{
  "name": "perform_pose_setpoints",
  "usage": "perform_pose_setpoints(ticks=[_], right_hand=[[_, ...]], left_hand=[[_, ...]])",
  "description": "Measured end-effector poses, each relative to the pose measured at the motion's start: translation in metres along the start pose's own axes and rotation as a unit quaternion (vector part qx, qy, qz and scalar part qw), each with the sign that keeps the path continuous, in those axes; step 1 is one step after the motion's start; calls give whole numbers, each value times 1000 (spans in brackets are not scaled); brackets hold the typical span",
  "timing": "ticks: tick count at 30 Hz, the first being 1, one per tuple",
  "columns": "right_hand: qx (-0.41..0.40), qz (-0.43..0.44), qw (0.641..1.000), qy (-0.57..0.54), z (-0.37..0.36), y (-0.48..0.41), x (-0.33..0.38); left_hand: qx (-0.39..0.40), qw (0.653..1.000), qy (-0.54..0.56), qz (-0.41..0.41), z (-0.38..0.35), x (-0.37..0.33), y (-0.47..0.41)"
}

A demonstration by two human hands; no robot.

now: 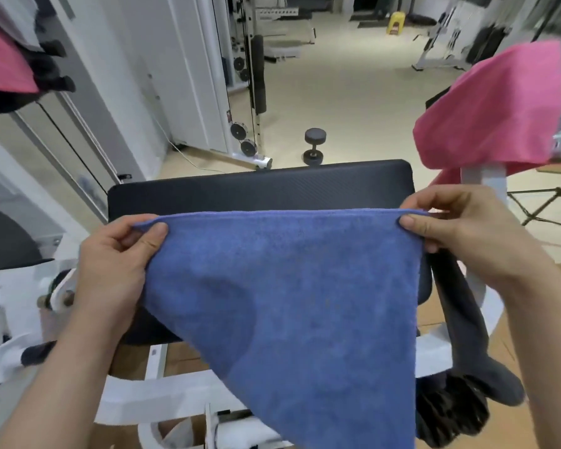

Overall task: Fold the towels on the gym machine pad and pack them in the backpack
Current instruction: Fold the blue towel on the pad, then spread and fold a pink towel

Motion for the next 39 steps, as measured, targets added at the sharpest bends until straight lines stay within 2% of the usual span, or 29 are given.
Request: perform_pose_setpoints(ticks=[2, 5, 8, 10, 13, 16, 18, 20, 21, 23, 24, 26, 28, 32, 35, 39], right_hand=[[-19, -15, 999, 32, -6, -20, -20], [-62, -27, 987, 143, -21, -64, -56], [-94, -20, 964, 247, -41, -111, -77], [-116, -2, 953, 279, -51, -139, -84], [-135, 11, 938, 319, -59, -168, -87], [-108, 5, 906, 409, -63, -187, -90], [-87, -8, 901, 425, -63, -196, -91], [-74, -40, 920, 382, -63, -204, -89], [-71, -57, 942, 323, -61, -206, -87], [-62, -110, 983, 136, -60, -202, -79], [-59, -132, 988, 49, -58, -195, -75], [-55, -139, 988, -40, -51, -173, -63], [-56, -134, 987, -69, -46, -143, -55], [-119, -131, 982, -61, -45, -68, -66], [-147, -174, 971, -74, -59, -17, -96], [-133, -247, 959, -28, -83, 22, -146]], left_hand=[[13, 999, -40, 2, -16, 14, -11], [12, 992, -123, 23, -37, 45, -44], [-20, 977, -211, 8, -57, 59, -88], [-43, 967, -252, -15, -70, 57, -110], [-83, 965, -248, -6, -82, 57, -134], [-84, 971, -221, 36, -86, 67, -149], [-84, 979, -174, 70, -87, 77, -156], [-77, 985, -114, 105, -90, 83, -160], [-71, 986, -88, 121, -91, 83, -159], [-62, 987, -36, 143, -91, 78, -155], [-55, 987, -9, 148, -89, 74, -150], [-36, 987, 41, 152, -82, 64, -137], [-37, 986, 66, 150, -69, 59, -118], [-73, 985, 44, 152, -42, 69, -51], [-75, 981, 11, 181, -29, 96, 5], [-60, 964, -46, 256, -22, 139, 45]])
Point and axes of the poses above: each hand's wrist, its own y-axis away from the middle knuckle, its own z-axis out of the back of the hand, x = y × z, the point moved 4 cm from there along -y, towards the middle knuckle, and after that the axes turned 2 degrees about -x, right-handed, at the moved point
